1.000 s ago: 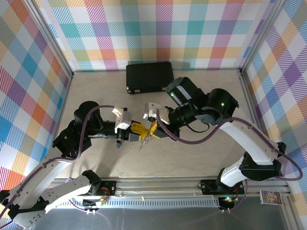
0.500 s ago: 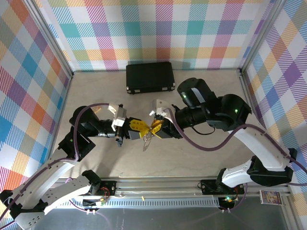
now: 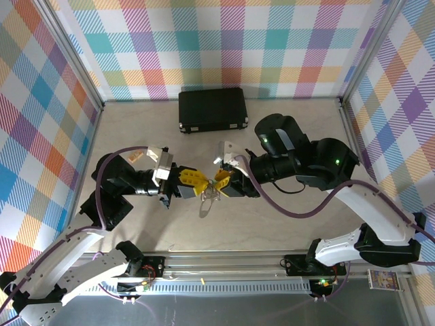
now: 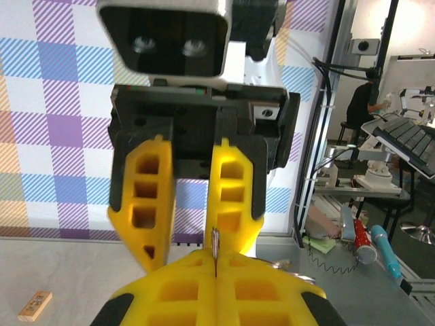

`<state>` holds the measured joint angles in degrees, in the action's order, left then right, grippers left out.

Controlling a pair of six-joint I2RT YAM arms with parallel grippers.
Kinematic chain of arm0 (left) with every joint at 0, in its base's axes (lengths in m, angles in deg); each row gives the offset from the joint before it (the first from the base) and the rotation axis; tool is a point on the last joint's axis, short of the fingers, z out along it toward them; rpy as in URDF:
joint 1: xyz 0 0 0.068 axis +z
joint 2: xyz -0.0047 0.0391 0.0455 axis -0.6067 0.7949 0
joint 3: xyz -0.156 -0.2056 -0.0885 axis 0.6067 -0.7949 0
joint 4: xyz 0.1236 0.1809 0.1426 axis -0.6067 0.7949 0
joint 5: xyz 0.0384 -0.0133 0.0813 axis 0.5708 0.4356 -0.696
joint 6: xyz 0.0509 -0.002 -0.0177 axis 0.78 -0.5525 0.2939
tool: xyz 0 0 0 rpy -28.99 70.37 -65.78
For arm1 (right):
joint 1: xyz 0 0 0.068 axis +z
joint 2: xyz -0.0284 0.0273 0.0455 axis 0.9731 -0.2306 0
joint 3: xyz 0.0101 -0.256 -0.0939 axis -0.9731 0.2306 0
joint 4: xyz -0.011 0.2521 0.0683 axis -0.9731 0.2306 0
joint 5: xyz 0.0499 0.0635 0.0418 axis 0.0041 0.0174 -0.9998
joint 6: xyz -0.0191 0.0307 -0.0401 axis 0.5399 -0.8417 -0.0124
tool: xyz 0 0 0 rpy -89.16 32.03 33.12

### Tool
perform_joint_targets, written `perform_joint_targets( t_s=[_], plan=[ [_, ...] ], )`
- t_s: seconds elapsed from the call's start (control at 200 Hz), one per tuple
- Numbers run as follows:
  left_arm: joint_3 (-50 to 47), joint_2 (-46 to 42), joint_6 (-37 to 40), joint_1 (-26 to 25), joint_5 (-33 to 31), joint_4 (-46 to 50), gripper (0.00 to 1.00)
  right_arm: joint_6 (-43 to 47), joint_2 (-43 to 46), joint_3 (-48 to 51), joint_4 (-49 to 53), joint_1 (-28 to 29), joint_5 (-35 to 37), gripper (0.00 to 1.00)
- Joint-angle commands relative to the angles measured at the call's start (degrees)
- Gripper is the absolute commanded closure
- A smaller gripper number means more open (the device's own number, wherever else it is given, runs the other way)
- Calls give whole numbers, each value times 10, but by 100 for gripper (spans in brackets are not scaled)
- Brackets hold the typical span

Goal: Put the keys on the keyring

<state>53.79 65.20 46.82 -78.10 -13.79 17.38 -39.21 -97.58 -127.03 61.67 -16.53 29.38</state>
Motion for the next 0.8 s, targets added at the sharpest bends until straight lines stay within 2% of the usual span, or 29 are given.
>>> perform_joint_targets(
  t_s=[0.0,0.185,0.275,0.62,0.795],
  plan=[
    [1,-15,-6,-5,21,-40,100,-8,8,3,-6,0,6,70],
    [-5,-18,-7,-5,21,-44,100,-17,24,-10,-37,0,-1,58],
    [-8,-20,-9,-5,21,-48,100,-22,30,-9,-57,0,-12,55],
    [-13,-21,-9,-5,17,-49,100,-36,42,9,-108,1,-77,52],
    [-15,-19,-12,-5,15,-54,100,-38,33,11,-110,1,-86,61]
  ],
)
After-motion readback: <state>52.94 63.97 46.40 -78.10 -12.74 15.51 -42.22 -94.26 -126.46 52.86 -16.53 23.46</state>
